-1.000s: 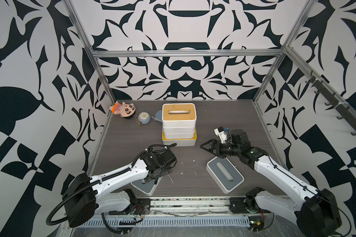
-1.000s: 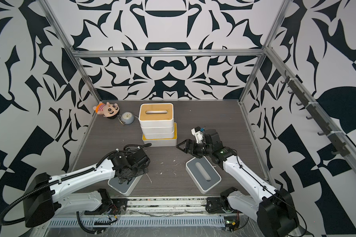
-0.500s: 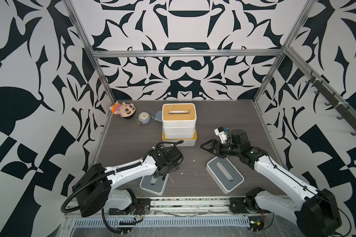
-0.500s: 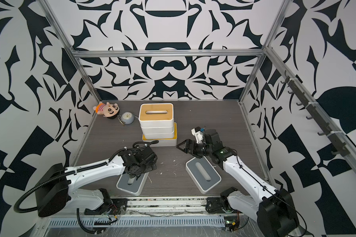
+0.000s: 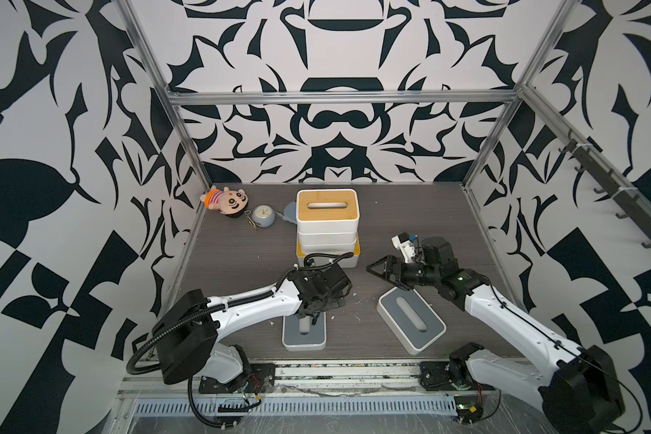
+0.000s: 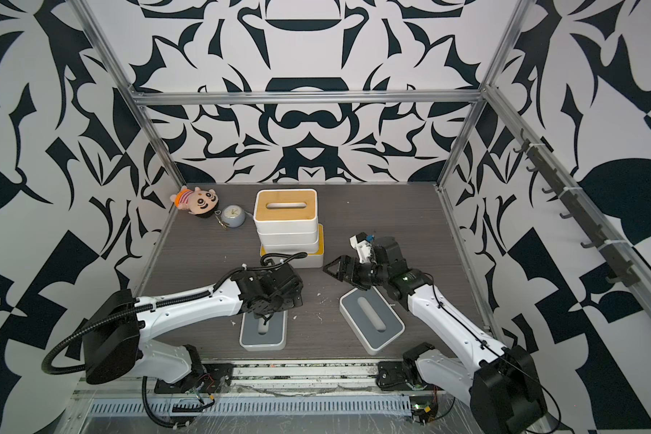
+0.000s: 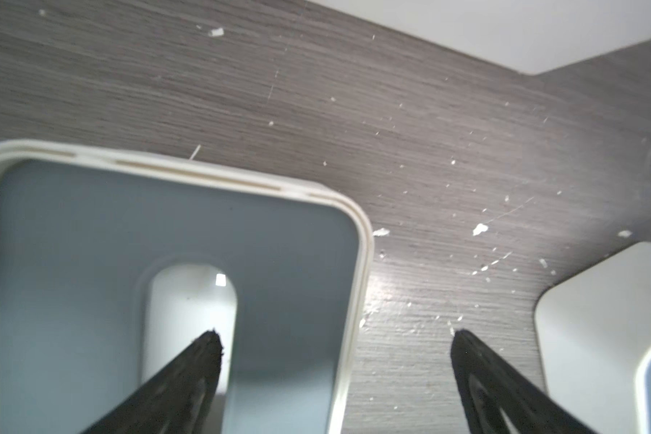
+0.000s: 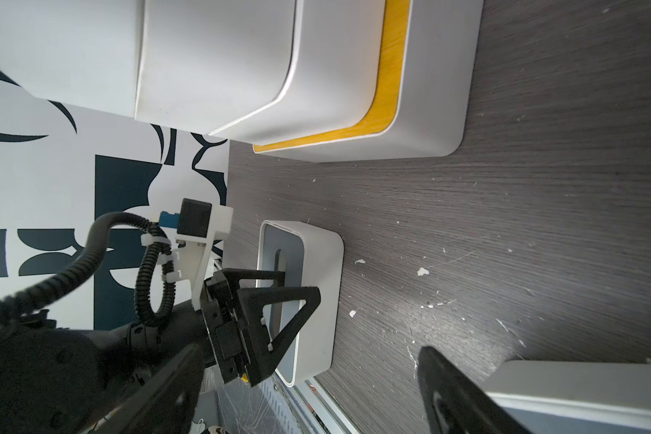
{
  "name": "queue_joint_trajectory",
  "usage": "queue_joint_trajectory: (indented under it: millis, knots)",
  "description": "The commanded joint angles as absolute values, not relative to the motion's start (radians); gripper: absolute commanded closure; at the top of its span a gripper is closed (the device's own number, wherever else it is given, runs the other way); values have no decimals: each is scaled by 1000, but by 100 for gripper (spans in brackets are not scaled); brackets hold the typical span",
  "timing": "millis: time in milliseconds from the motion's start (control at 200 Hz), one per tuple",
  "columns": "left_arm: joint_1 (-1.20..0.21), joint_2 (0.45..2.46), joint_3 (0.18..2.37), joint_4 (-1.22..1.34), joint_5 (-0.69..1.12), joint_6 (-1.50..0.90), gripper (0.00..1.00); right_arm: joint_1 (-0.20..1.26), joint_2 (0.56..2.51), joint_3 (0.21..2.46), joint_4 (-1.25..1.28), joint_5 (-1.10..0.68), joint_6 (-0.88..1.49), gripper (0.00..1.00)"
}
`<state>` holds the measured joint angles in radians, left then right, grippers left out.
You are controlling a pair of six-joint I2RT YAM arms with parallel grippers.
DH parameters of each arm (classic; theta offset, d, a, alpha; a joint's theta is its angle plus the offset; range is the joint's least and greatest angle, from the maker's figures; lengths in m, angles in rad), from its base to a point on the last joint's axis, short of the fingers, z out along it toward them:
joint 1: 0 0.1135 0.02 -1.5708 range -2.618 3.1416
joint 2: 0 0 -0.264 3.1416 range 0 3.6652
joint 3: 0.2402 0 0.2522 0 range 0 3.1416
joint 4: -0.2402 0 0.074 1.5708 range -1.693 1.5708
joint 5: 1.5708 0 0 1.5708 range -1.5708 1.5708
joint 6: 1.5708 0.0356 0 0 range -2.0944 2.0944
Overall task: Stack the tissue boxes
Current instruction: Pick up the tissue box from the center of the board.
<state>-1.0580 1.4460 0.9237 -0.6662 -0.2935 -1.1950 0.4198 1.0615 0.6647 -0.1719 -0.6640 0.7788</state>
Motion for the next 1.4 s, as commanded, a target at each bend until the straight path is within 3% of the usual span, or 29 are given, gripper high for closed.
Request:
queue_joint_trajectory:
  millis: [0,615,815,1395]
  knots:
    - [-1088,1431,953,-779,-342,-1186,1,421,1063,687,-171,-651,761,7]
    - [-1150,1518,1012,-857,-375,-1153,10,422,1095,699,-193,-635,778,8]
    - [-1151,1507,954,-780,-353,-1179,14,422,1095,697,-196,-626,776,8]
    - [-1164,1540,904,-694,-388,-1130,34,420,1083,683,-195,-631,794,8]
